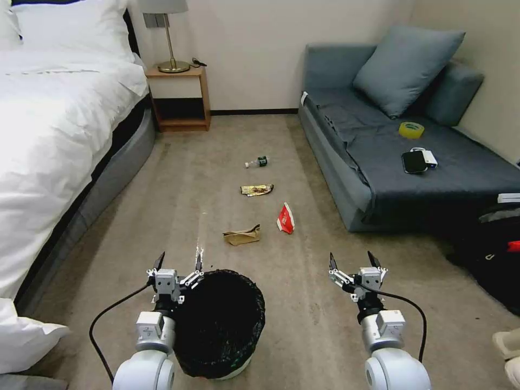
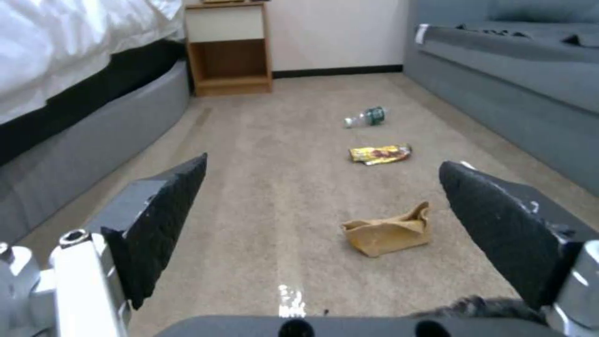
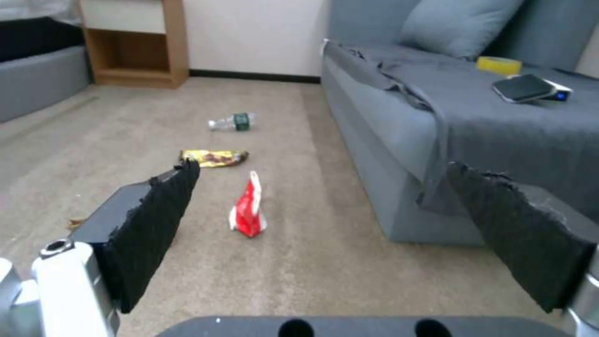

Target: Pick up the trash bin, then pick up the garbage on the floor and place it into the trash bin.

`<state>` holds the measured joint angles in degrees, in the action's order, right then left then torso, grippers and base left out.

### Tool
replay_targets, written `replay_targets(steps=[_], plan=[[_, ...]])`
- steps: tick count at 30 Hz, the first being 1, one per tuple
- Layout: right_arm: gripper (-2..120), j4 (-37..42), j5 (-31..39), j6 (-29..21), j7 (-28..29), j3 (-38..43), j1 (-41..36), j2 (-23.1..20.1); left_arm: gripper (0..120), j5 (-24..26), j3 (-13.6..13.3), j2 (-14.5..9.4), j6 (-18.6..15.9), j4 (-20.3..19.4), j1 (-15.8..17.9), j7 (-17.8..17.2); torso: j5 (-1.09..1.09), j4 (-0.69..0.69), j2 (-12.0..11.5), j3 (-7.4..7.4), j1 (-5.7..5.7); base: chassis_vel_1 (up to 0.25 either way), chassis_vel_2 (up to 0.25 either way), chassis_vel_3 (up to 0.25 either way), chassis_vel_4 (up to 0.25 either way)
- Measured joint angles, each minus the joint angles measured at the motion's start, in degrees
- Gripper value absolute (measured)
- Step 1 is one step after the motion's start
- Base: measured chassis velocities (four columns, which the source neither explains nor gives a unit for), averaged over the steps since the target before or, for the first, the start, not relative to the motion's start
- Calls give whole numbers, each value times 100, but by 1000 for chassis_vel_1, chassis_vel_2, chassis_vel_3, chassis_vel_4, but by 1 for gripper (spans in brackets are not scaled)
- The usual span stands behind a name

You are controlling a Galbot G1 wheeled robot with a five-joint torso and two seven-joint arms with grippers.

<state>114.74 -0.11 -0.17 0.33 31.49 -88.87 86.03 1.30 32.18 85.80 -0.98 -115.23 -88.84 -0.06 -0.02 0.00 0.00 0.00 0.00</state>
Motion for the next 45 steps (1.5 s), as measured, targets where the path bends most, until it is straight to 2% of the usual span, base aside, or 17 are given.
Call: replay_targets(steps=[2, 6, 7, 8, 12, 18, 20, 21, 23, 24, 26, 34, 35, 36, 38, 43, 45], plan=[[100, 27, -15, -32, 42, -2, -9, 15, 100, 56, 35, -9, -46, -36, -1, -8, 0, 0, 0, 0, 0, 0, 0, 0, 0], [100, 399, -204, -446, 557, -51, -123, 208, 100, 535, 331, -82, -422, -351, -11, -100, 2, 0, 0, 0, 0, 0, 0, 0, 0], [100, 699, -364, -782, 978, -88, -226, 364, 100, 1068, 649, -161, -842, -683, -21, -194, 0, 0, 0, 0, 0, 0, 0, 0, 0], [100, 755, -334, -839, 1004, -104, -245, 376, 100, 1328, 805, -199, -1050, -850, -29, -239, 1, -1, 0, 0, 0, 0, 0, 0, 0], [100, 825, -170, -896, 1005, -130, -247, 307, 100, 1611, 970, -239, -1275, -1023, -36, -289, 0, 0, 0, 0, 0, 0, 0, 0, 0], [100, 896, 152, -1118, 1102, -162, -242, 150, 100, 1644, 977, -246, -1317, -1042, -39, -296, 2, 0, 0, 0, 0, 0, 0, 0, 0], [100, 920, 324, -1277, 1178, -179, -241, 65, 100, 1856, 958, -334, -1728, -1120, -76, -430, 2, 0, 0, 0, 0, 0, 0, 0, 0], [100, 920, 324, -1277, 1178, -179, -241, 65, 100, 1856, 958, -334, -1728, -1120, -76, -430, 2, 0, 0, 0, 0, 0, 0, 0, 0], [100, 946, 425, -1364, 1209, -191, -241, 22, 100, 2128, 906, -453, -2298, -1215, -133, -614, 2, 0, 0, 0, 0, 0, 0, 0, 0], [100, 946, 425, -1364, 1209, -191, -241, 22, 100, 2128, 906, -453, -2298, -1215, -133, -614, 2, 0, 0, 0, 0, 0, 0, 0, 0], [100, 954, 471, -1409, 1224, -210, -240, 3, 100, 2276, 875, -518, -2604, -1266, -166, -710, 2, 0, 0, 0, 0, 0, 0, 0, 0], [100, 915, 476, -1415, 1225, -294, -214, 32, 100, 2391, 845, -567, -2766, -1274, -186, -785, 2, 0, 0, 0, 0, 0, 0, 0, 0], [100, 895, 474, -1414, 1225, -314, -198, 46, 100, 2598, 784, -666, -2994, -1271, -221, -932, 2, 0, 0, -1, 0, 0, 0, 0, 0], [100, 895, 474, -1414, 1225, -314, -198, 46, 100, 2598, 784, -666, -2994, -1271, -221, -932, 2, 0, 0, -1, 0, 0, 0, 0, 0], [100, 861, 470, -1403, 1225, -331, -173, 62, 100, 3116, 585, -921, -3553, -1186, -338, -1294, 0, 1, 0, 0, 0, 0, 0, 0, 0], [100, 831, 469, -1387, 1225, -333, -156, 58, 100, 3310, 320, -1078, -3760, -954, -490, -1397, -3, 0, 0, 0, 0, 0, 0, 0, 0], [100, 811, 476, -1378, 1225, -333, -145, 45, 100, 3314, 247, -1109, -3777, -900, -501, -1402, 5, 0, 0, 0, 0, 0, 0, 0, 0]])
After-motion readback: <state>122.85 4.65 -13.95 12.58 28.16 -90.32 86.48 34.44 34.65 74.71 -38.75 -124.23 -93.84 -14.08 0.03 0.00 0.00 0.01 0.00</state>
